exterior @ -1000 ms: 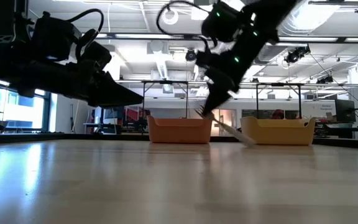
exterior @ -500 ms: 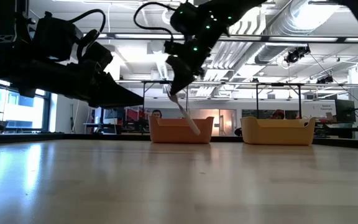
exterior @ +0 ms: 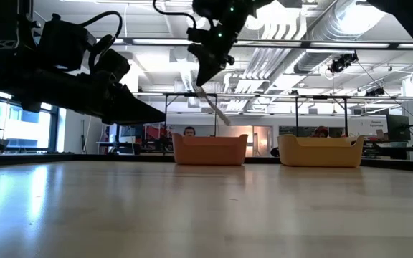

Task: Sort silverware by color (type)
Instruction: Put the white fork into the orange bin, then return to Home Position

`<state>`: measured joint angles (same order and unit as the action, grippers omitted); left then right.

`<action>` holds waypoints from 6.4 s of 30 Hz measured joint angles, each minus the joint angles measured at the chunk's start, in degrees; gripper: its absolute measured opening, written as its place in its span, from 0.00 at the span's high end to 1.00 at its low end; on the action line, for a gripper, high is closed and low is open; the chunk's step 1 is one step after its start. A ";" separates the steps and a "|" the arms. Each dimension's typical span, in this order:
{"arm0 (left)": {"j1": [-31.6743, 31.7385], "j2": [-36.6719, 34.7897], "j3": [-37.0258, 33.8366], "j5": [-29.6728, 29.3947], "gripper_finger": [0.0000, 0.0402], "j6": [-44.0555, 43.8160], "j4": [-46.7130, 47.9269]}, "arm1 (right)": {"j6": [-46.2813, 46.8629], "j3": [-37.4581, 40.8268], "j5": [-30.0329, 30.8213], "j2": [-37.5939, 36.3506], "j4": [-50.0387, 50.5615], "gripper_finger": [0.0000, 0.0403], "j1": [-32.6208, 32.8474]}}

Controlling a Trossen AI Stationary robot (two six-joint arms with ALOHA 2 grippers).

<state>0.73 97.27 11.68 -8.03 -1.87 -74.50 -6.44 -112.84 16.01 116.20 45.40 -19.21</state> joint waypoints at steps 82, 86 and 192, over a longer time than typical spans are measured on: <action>0.90 -37.70 -11.10 0.33 0.82 7.67 19.78 | -8.71 98.90 -13.00 -56.47 -80.57 1.00 5.03; 0.94 -41.83 -11.10 0.13 0.82 8.09 24.96 | -8.89 104.43 -12.94 -59.24 -87.10 1.00 5.03; 1.19 -96.91 -10.99 -5.88 0.82 1.61 70.56 | 1.57 112.37 -10.08 -112.80 -47.31 1.00 4.86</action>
<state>1.91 0.36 0.69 -13.91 -0.26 -3.94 -4.87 -0.47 5.93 3.40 -1.91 -14.35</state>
